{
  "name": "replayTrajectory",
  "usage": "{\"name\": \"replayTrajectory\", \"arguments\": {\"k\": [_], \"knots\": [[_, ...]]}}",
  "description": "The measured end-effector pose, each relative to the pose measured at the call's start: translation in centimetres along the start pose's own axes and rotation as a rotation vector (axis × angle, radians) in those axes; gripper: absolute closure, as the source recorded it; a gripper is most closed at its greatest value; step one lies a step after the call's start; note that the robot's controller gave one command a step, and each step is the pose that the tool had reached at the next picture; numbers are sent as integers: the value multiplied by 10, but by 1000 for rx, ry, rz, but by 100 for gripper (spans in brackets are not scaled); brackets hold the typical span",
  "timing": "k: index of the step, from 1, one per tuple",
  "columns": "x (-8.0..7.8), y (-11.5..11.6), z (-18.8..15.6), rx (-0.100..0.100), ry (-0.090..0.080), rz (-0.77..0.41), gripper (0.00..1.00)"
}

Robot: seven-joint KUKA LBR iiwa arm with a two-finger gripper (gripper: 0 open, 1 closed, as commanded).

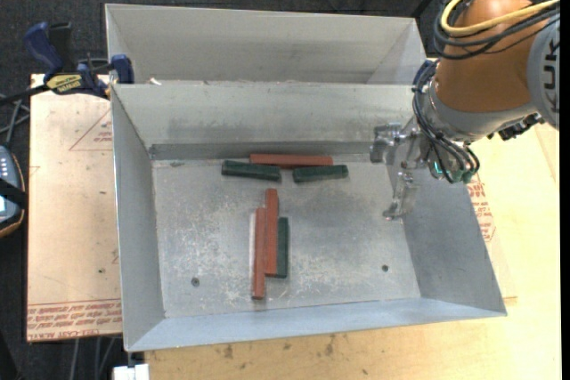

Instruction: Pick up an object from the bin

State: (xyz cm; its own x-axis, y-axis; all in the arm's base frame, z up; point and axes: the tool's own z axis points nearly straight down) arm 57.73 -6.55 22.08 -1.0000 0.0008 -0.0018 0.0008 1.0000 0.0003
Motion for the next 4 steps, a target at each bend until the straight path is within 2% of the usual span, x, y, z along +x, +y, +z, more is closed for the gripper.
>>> {"name": "replayTrajectory", "arguments": {"k": [1, 2, 3, 4], "knots": [[87, -43, 149, -2, 10, -140, 100], [84, -42, 145, -1, 2, -144, 100], [76, -52, 148, -1, 0, -119, 100], [86, -43, 143, -1, 1, -52, 100]]}}
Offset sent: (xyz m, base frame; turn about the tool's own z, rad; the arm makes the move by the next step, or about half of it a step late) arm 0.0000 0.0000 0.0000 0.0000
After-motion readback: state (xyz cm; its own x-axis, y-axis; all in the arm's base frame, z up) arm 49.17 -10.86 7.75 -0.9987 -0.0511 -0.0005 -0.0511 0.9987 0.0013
